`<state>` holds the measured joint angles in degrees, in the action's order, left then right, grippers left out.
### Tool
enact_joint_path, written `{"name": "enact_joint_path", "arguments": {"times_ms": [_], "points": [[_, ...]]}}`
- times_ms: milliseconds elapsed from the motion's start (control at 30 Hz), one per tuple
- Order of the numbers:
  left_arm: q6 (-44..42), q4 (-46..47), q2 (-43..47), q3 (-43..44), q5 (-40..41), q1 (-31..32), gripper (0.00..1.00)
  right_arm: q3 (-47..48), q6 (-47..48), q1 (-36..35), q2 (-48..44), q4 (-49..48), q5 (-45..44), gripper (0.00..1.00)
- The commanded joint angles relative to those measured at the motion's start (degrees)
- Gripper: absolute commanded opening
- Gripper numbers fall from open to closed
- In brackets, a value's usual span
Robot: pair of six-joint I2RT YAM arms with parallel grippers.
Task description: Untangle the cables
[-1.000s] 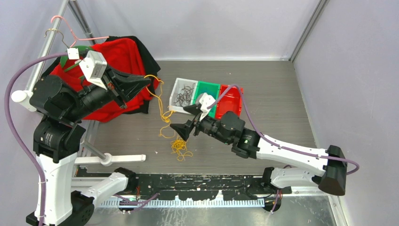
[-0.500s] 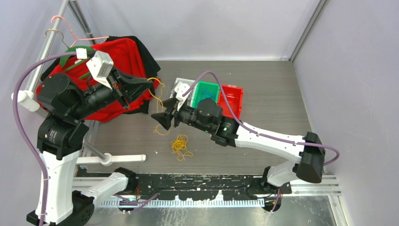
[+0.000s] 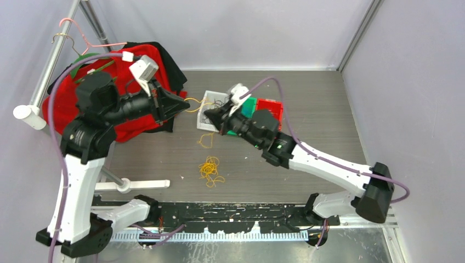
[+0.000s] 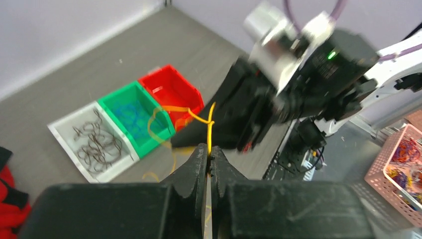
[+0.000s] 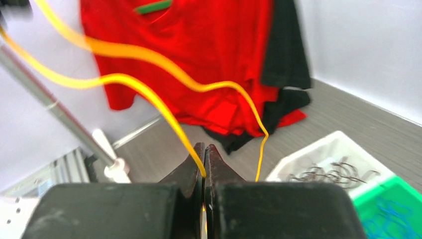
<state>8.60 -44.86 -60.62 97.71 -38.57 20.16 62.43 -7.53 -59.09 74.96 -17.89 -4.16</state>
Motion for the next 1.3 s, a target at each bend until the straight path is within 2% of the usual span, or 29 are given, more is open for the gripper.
{"name": "enact_joint_path", "arguments": {"times_ms": [0,100,133,200,233,300,500,633,1000,1267], "points": [[-1.0,-7.6,-4.5,2.1,0.6,0.0,0.05,-1.8,-4.7,5.7,-7.9,-1.5,-3.7,0.01],[-3.7,-11.4,-6.4,3.0,1.8,0.4,0.13,-1.5,-5.1,10.2,-10.9,2.6,-4.5,0.01],[-4.8,-12.6,-6.7,3.1,2.3,0.6,0.22,-1.0,-5.4,11.6,-11.5,4.4,-4.8,0.01],[-8.1,-15.2,-7.3,3.1,2.3,1.0,0.50,0.3,-5.2,14.5,-12.3,7.9,-5.0,0.01],[-10.1,-16.8,-7.5,3.1,2.1,1.3,0.61,0.9,-4.8,15.6,-12.6,9.7,-5.3,0.01],[-14.1,-19.7,-7.8,2.2,2.2,1.5,0.72,1.6,-3.3,17.4,-12.5,12.4,-6.6,0.01],[-21.8,-25.9,-7.7,-1.2,3.8,1.6,0.80,0.4,0.5,21.6,-11.3,14.1,-10.2,0.01],[-24.6,-27.9,-7.5,-2.7,4.0,1.6,0.81,-0.6,2.2,23.2,-9.4,14.1,-12.2,0.01],[-26.9,-29.9,-5.6,-5.9,3.3,1.6,0.82,-3.9,4.1,26.7,-3.9,11.8,-13.4,0.01],[-27.6,-30.5,-5.3,-5.4,3.8,1.6,0.81,-4.8,7.0,27.9,0.4,10.8,-19.3,0.01]]}}
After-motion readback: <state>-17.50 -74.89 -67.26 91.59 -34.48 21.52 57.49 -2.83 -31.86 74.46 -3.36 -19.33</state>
